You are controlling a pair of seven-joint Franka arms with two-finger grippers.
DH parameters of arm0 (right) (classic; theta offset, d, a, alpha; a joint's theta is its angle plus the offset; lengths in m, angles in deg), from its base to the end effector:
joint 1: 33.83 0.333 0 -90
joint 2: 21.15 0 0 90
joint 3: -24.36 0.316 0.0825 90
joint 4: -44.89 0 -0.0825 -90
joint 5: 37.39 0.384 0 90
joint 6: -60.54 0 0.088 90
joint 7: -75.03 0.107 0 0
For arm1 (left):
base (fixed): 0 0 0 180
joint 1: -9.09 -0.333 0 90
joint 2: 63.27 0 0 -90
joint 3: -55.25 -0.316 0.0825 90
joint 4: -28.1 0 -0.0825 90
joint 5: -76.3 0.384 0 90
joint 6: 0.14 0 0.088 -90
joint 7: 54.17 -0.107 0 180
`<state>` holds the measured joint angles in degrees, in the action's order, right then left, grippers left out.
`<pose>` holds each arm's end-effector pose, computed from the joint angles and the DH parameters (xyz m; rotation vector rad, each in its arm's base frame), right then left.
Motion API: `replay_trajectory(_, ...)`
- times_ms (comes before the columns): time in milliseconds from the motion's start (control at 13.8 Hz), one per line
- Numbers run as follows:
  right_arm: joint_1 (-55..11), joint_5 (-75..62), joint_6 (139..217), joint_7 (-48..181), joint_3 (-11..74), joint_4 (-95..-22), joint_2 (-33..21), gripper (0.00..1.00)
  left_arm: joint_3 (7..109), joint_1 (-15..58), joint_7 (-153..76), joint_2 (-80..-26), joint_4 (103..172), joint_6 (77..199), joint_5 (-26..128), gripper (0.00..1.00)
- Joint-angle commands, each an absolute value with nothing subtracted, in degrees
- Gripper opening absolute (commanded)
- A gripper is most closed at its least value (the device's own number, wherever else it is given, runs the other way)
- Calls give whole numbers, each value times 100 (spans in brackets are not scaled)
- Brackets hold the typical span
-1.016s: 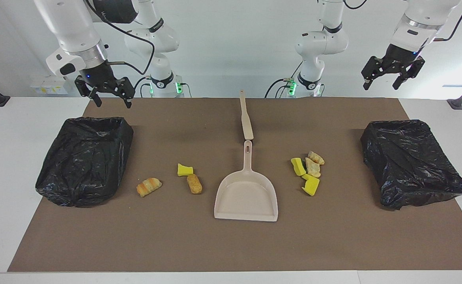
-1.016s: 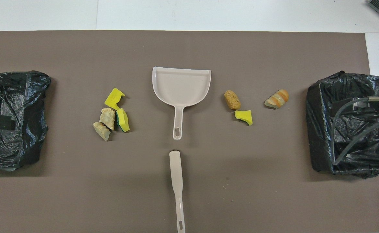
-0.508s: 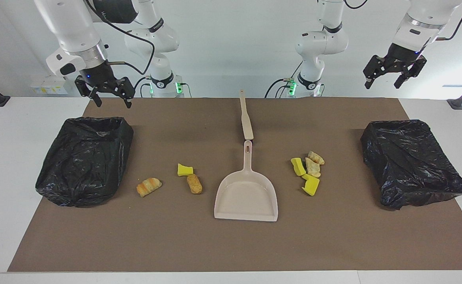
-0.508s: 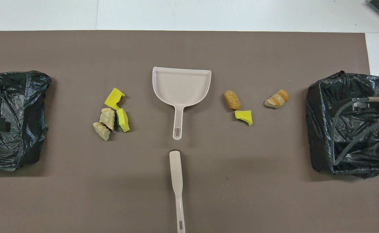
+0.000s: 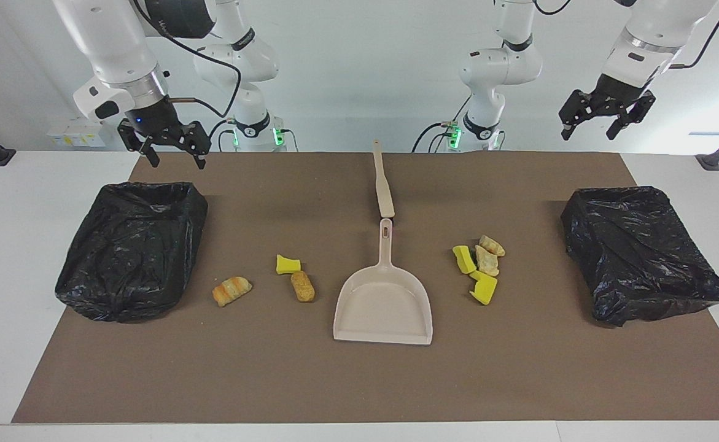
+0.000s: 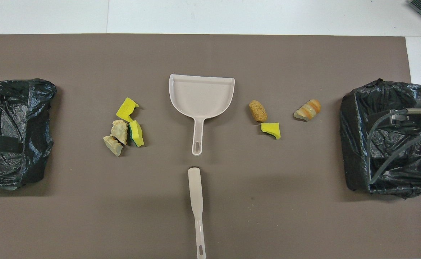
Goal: Sweep and dump trash in bin
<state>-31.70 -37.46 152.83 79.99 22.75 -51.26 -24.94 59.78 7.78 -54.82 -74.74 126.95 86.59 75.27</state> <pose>0.5364 0.0043 0.6133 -3.1387 0.1215 0.0020 0.4837 -0.0335 0.6507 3.1378 -0.1048 -0.0188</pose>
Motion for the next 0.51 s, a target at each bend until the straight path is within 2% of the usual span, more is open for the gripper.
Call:
replay_trajectory(0,-3172,-3739,15432,7741,2277,-5398,-2598,100,5938,1127,-5391,-7768,13163,8652,7463,100)
replay_trajectory(145,-3163,-3739,15765,7513,2321,-5443,-2546,100,5947,1417,-5145,-7821,13347,8670,7463,100)
replay_trajectory(435,-3154,-3739,15670,7573,2654,-5057,-2090,100,5947,2058,-4365,-7909,13830,8941,7454,100)
